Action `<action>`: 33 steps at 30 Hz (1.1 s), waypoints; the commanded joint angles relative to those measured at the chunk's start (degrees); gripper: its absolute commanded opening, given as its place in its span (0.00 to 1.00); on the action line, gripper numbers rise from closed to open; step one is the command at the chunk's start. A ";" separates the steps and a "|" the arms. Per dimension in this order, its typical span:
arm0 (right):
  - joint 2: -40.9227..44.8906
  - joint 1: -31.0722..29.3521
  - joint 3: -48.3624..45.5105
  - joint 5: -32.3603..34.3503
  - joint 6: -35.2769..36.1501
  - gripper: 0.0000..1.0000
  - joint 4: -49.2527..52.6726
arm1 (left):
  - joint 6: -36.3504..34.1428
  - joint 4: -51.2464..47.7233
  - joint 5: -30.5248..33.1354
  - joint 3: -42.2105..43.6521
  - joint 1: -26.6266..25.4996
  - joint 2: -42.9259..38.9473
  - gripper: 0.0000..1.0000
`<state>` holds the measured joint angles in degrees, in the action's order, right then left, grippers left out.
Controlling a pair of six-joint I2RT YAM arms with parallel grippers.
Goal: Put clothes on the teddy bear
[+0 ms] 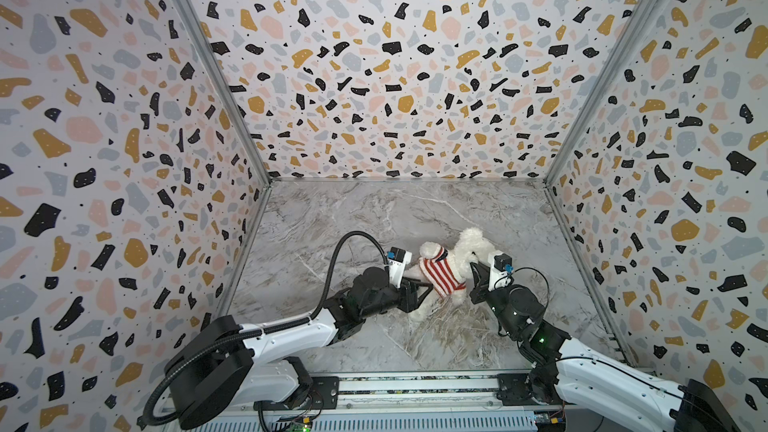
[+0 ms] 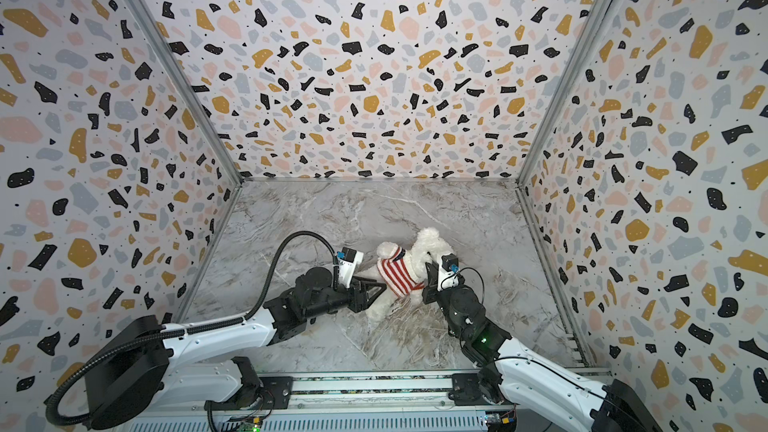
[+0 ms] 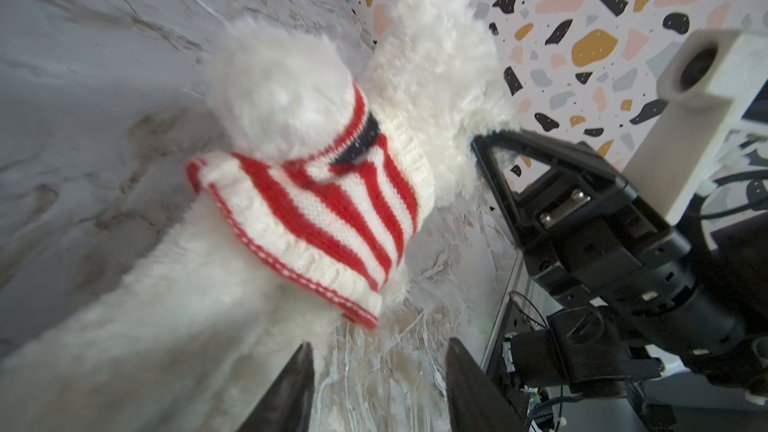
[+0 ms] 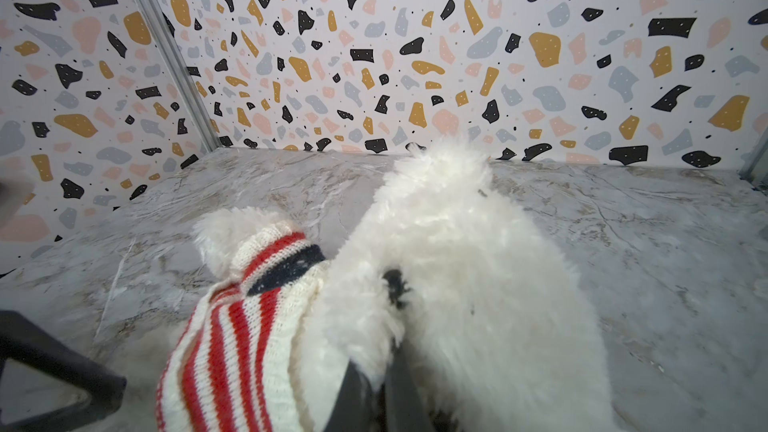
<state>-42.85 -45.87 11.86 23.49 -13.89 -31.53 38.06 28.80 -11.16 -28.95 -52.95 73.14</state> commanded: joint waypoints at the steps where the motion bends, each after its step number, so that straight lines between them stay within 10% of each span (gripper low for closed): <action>1: 0.03 0.08 3.37 0.95 -1.28 0.00 -1.39 | -0.67 4.48 2.46 -2.04 -2.34 3.65 0.49; 13: 0.82 -0.01 3.11 0.91 -2.26 0.00 -0.29 | 2.31 16.78 4.18 -4.92 -3.82 14.73 0.37; 24: 0.28 0.02 3.09 0.79 -1.87 0.00 -0.90 | 0.67 11.78 10.16 -5.41 -3.73 16.34 0.05; 33: 0.14 0.05 2.91 0.62 -2.02 0.00 -1.08 | -0.07 10.49 11.70 -3.95 -3.27 15.37 0.00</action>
<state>-43.13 -45.87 12.40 23.73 -15.35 -30.44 39.42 38.87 -0.99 -32.95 -56.40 89.36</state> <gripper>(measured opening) 0.072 0.052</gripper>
